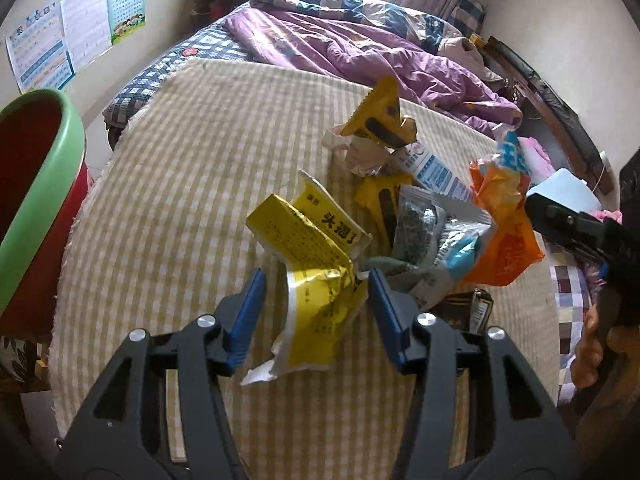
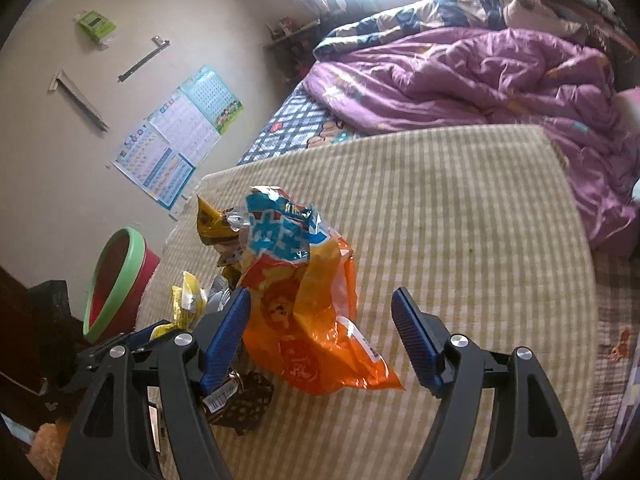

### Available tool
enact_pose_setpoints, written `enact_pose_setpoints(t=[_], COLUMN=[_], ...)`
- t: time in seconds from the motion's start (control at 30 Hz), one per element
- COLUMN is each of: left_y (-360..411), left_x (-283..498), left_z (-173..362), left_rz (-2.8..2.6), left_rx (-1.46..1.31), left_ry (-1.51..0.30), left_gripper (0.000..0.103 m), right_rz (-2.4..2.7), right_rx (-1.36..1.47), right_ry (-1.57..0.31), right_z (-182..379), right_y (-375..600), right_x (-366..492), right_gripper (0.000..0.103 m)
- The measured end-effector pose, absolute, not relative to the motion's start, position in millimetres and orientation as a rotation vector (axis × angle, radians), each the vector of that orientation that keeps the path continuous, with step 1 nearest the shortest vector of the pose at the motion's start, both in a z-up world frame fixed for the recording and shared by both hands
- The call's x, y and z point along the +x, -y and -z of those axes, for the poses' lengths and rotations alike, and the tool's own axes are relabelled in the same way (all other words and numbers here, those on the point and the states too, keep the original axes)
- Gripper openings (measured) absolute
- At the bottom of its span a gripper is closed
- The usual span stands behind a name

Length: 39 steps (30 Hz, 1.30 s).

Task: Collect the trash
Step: 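Grasp the yellow printed wrapper with the left tool, then grasp the orange chip bag with the right tool while left tool holds yellow wrapper, then carry the yellow wrapper and orange bag over the bucket with both tools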

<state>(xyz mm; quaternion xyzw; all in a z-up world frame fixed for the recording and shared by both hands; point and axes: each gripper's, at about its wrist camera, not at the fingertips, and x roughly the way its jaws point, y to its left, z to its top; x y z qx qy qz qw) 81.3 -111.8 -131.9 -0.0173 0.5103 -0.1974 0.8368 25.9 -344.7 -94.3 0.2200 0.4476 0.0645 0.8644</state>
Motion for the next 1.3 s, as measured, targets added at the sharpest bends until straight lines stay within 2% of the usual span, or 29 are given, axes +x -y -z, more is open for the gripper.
enact_pose_setpoints(t=[0.3, 0.4, 0.43, 0.47, 0.5, 0.57, 0.67, 1.07, 1.3], left_y=[111.3, 107.9, 106.8, 106.8, 105.7, 103.3, 96.7, 71.5, 44.5], left_x=[79.4, 77.6, 75.5, 74.5, 72.7, 71.0, 67.4, 55.5, 55.2], left_z=[140.5, 139.7, 138.9, 137.8, 137.0, 136.2, 130.6, 72.2, 56.1], left_rz=[0.430, 0.434, 0.438, 0.438, 0.435, 0.428, 0.423, 0.380, 0.313], left_rx=[-0.068, -0.081, -0.084, -0.084, -0.078, -0.073, -0.095, -0.089, -0.082], left_ry=[-1.095, -1.093, -1.090, -1.088, -1.084, -1.081, -1.072, -0.896, -0.843], left_gripper=[0.050, 0.043, 0.040, 0.036, 0.030, 0.023, 0.020, 0.018, 0.018], right_rz=[-0.178, -0.185, -0.189, -0.196, -0.199, -0.192, -0.162, -0.139, -0.194], right_rx=[0.532, 0.533, 0.523, 0.514, 0.508, 0.503, 0.468, 0.368, 0.321], right_ry=[-0.985, -0.987, -0.989, -0.989, -0.989, -0.977, -0.921, -0.731, -0.711], right_z=[107.1, 107.8, 107.1, 106.4, 105.5, 101.9, 86.6, 22.0, 11.2], right_y=[338.4, 336.5, 333.6, 331.1, 328.8, 324.7, 322.3, 295.9, 264.4], right_x=[34.4, 35.6, 35.6, 34.9, 33.9, 31.9, 22.9, 7.1, 12.3], right_gripper=[0.074, 0.074, 0.072, 0.061, 0.054, 0.050, 0.046, 0.047, 0.047])
